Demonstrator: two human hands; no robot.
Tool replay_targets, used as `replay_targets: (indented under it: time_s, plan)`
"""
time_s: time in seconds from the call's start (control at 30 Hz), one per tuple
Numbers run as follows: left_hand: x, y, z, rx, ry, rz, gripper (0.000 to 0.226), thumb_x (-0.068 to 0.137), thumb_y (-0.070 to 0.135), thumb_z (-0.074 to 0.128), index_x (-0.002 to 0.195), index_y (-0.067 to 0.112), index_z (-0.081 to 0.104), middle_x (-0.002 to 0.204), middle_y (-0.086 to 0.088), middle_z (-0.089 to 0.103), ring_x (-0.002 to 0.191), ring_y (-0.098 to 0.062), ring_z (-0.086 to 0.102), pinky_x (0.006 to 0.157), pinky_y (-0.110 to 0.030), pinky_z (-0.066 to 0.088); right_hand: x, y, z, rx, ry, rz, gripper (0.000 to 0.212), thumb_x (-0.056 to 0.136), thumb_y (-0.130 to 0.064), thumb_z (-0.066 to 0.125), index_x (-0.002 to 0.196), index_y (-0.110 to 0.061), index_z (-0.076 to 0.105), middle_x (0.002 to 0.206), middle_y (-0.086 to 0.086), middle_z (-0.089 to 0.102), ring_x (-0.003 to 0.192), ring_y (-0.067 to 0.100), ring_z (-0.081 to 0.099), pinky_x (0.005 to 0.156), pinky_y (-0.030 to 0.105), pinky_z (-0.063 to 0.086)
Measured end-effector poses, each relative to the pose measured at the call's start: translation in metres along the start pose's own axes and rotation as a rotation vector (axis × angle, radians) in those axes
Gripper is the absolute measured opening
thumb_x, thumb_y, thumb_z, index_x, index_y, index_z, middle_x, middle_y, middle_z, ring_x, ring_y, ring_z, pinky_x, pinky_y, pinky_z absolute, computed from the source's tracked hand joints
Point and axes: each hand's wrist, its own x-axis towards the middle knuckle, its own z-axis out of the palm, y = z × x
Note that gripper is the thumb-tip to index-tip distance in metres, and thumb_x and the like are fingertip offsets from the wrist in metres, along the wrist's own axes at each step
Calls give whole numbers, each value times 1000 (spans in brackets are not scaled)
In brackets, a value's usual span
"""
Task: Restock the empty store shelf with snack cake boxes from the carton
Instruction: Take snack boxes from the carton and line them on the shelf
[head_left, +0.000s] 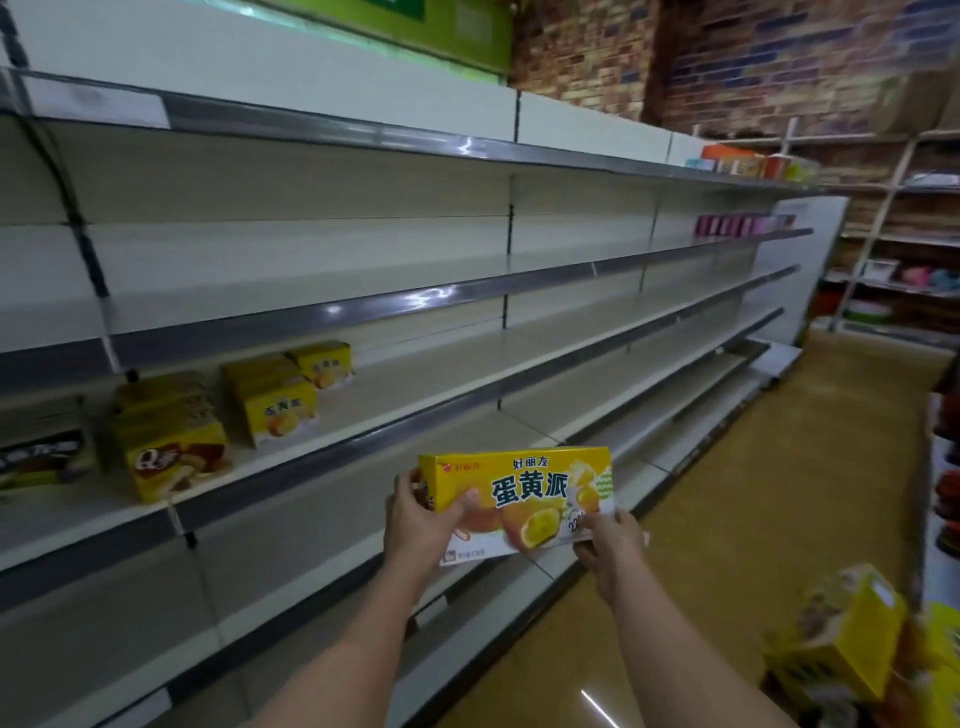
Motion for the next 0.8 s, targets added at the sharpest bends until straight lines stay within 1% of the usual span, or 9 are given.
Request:
replay_targets:
  time_s: [0.13, 0.2, 0.27, 0.4, 0.53, 0.6, 0.7, 0.73, 0.8]
  plan:
    - [39, -7, -29, 62, 56, 36, 74, 73, 42, 78, 136, 26, 43, 129, -9, 42, 105, -26, 57, 79, -35, 55, 5, 6, 51, 17, -68, -53, 22, 92, 2, 54, 110, -4, 44, 97, 15, 59, 95, 32, 60, 89, 47, 49]
    - [54, -10, -34, 71, 61, 23, 72, 76, 46, 72, 139, 28, 42, 130, -8, 41, 113, -30, 54, 85, -38, 53, 15, 4, 71, -1, -51, -52, 29, 90, 1, 56, 115, -5, 42, 106, 18, 58, 100, 34, 61, 83, 44, 52]
    - [71, -12, -35, 64, 65, 46, 67, 79, 49, 68, 138, 28, 44, 129, -9, 47, 114, -31, 56, 89, -42, 52, 28, -2, 87, -36, -66, -48, 36, 90, 0, 58, 121, -4, 41, 110, 19, 57, 98, 34, 61, 78, 41, 52]
    - [106, -8, -33, 31, 76, 51, 56, 88, 35, 64, 139, 24, 42, 125, -5, 58, 106, -25, 60, 82, -36, 50, 63, -21, 114, -127, -115, -76, 44, 88, -1, 62, 123, -4, 37, 115, 21, 56, 103, 34, 59, 87, 44, 50]
    - [147, 3, -21, 13, 121, 68, 64, 89, 32, 63, 145, 25, 33, 128, -4, 58, 116, -28, 57, 99, -51, 45, 101, -36, 136, -199, -219, -160, 38, 83, -4, 69, 110, -8, 43, 107, 11, 57, 101, 27, 53, 92, 39, 40]
    - [166, 9, -12, 22, 164, 81, 63, 91, 29, 62, 145, 23, 30, 128, -4, 56, 117, -29, 55, 100, -50, 43, 120, -45, 149, -298, -217, -209, 33, 75, -25, 78, 94, -22, 52, 103, 6, 63, 109, 30, 55, 102, 47, 40]
    - [195, 19, 4, 59, 235, 78, 55, 91, 27, 62, 136, 15, 31, 123, -9, 59, 111, -32, 57, 89, -40, 45, 177, -59, 165, -539, -176, -257, 61, 44, -72, 71, 91, -36, 57, 113, 2, 65, 120, 35, 50, 103, 56, 37]
    - [203, 21, 7, 68, 247, 58, 53, 91, 28, 61, 133, 13, 33, 121, -10, 59, 110, -32, 58, 86, -39, 45, 180, -69, 169, -607, -172, -274, 63, 47, -75, 70, 95, -35, 59, 115, 2, 65, 121, 34, 49, 102, 52, 38]
    - [223, 20, 14, 84, 273, 32, 49, 91, 28, 61, 130, 14, 35, 119, -10, 59, 106, -31, 59, 84, -38, 45, 195, -85, 178, -633, -213, -307, 42, 64, -60, 76, 90, -31, 62, 110, 3, 67, 113, 31, 55, 98, 47, 44]
